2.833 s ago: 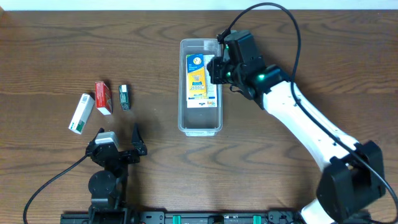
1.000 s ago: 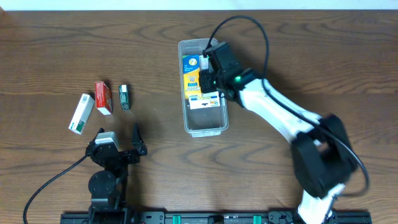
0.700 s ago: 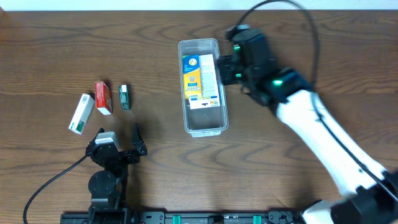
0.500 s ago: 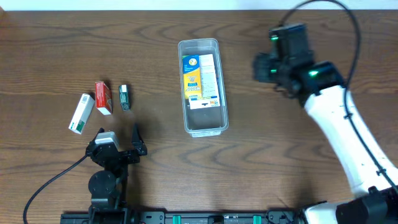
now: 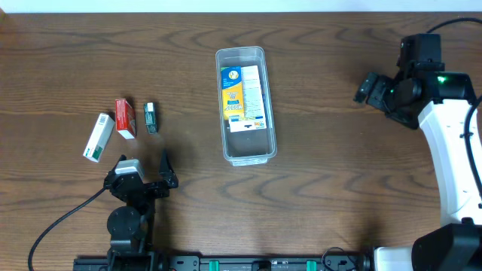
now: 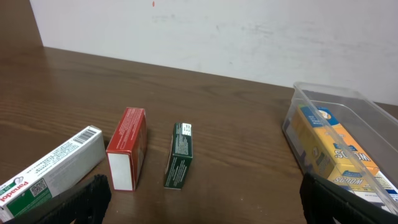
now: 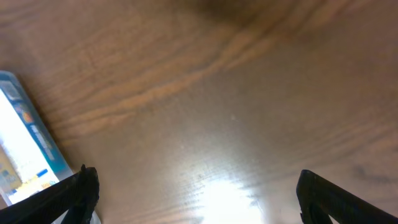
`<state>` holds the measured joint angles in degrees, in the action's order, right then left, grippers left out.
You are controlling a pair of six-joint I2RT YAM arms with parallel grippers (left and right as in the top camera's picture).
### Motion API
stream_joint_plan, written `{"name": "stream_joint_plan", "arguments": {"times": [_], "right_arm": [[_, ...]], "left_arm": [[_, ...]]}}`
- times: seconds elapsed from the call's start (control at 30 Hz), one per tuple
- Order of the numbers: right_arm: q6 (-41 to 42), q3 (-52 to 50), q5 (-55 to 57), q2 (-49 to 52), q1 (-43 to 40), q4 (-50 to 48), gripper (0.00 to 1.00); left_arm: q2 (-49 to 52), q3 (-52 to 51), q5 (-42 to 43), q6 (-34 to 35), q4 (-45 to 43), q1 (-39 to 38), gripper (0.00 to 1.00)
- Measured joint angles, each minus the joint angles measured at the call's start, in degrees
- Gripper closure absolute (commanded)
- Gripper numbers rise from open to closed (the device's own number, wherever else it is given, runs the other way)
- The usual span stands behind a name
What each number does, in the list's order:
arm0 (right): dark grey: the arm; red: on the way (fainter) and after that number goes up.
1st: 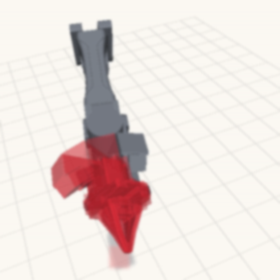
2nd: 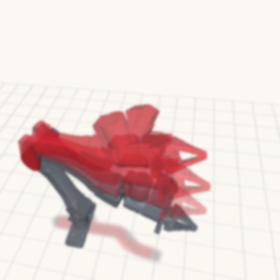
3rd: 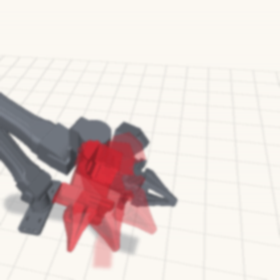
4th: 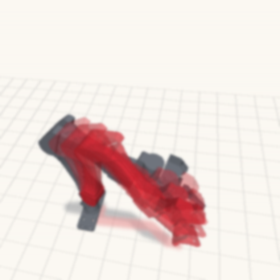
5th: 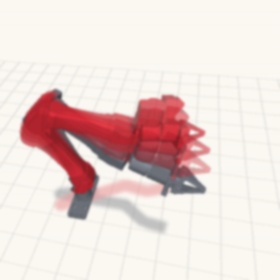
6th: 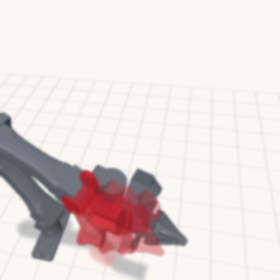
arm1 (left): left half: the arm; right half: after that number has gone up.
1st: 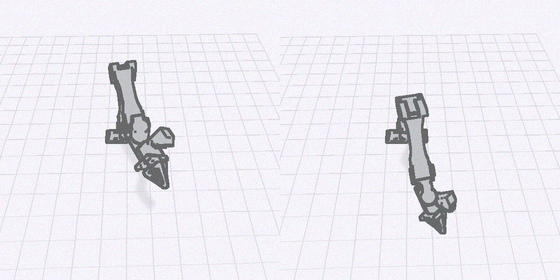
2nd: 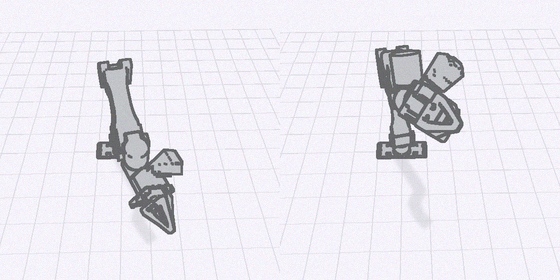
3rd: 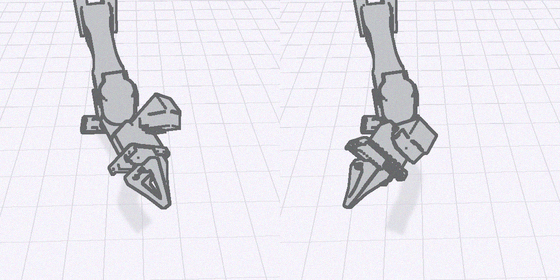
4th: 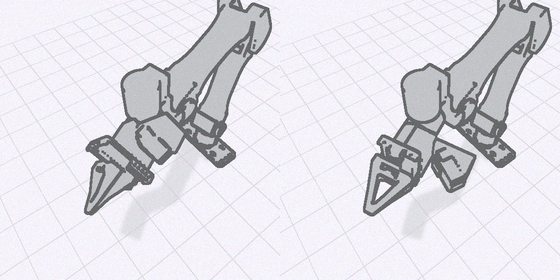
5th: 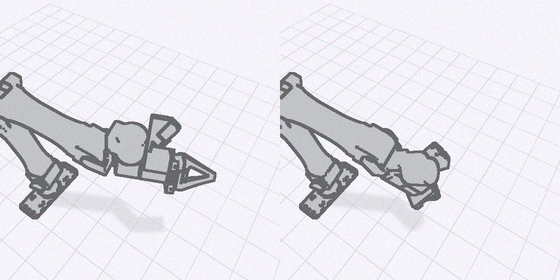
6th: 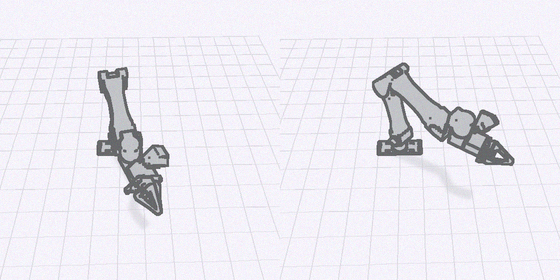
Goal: Pack container
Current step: 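Release yellow box and retract right gripper to the right side, then move left gripper toward the white-green box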
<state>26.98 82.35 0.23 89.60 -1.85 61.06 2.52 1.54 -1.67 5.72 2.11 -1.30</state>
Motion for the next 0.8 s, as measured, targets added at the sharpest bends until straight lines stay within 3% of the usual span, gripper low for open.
{"name": "stream_joint_plan", "arguments": {"times": [0.53,0.8], "right_arm": [[0.0,0.0,-0.7,0.0,-0.2,2.1,0.01],[0.0,0.0,-0.7,0.0,-0.2,2.2,0.01]], "left_arm": [[0.0,0.2,0.0,0.0,0.5,0.0,0.02],[6.7,11.7,-1.6,0.3,11.3,0.0,0.02]]}}
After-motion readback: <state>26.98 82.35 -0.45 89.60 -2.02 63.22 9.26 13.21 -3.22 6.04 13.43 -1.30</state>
